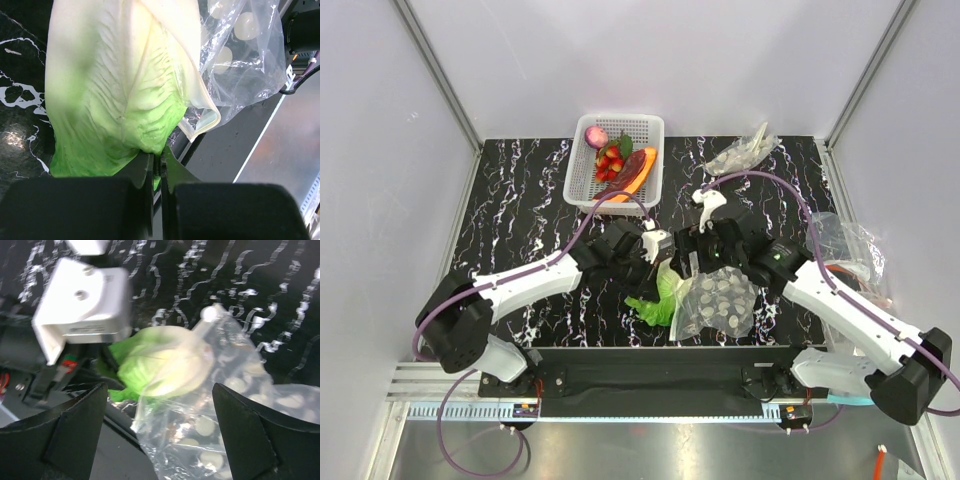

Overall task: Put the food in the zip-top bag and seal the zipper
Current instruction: Place the fake vegetable in the zipper food storage bag.

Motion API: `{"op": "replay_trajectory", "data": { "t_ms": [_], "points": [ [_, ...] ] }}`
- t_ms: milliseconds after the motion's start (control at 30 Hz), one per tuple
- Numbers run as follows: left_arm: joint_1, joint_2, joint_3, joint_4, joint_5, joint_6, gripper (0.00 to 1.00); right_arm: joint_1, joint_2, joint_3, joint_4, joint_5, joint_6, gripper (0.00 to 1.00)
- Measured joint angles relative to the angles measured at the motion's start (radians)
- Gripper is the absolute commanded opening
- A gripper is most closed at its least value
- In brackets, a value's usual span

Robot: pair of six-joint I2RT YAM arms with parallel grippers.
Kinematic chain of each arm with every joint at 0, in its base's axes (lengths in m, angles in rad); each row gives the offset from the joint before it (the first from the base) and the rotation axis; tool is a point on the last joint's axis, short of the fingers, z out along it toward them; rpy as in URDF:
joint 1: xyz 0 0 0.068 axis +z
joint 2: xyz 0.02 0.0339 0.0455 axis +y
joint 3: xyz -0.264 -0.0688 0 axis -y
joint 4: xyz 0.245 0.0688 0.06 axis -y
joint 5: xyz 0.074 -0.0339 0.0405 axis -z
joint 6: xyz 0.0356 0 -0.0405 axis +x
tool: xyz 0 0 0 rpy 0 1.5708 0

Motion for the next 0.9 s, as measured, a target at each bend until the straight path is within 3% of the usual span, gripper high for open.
{"op": "replay_trajectory", "data": {
  "t_ms": [167, 467, 733, 900],
  "points": [
    [0.000, 0.000, 0.000, 0.002, 0.006, 0.008, 0.00, -0.079, 0.038, 0.045, -0.052, 0.052, 0.004, 0.92],
    [-0.005, 0.000, -0.021, 0.019, 0.006, 0.019, 0.00, -0.159, 0.288, 0.178, -0.066, 0.033, -0.032, 0.97],
    [-0.010, 0.000, -0.047, 0.056, 0.005, 0.024, 0.00, -0.358, 0.322, 0.175, -0.013, -0.245, -0.072, 0.93],
    [-0.010, 0.000, -0.047, 0.062, 0.003, 0.026, 0.00, -0.357, 0.386, 0.175, -0.005, -0.396, -0.093, 0.88]
  ]
}}
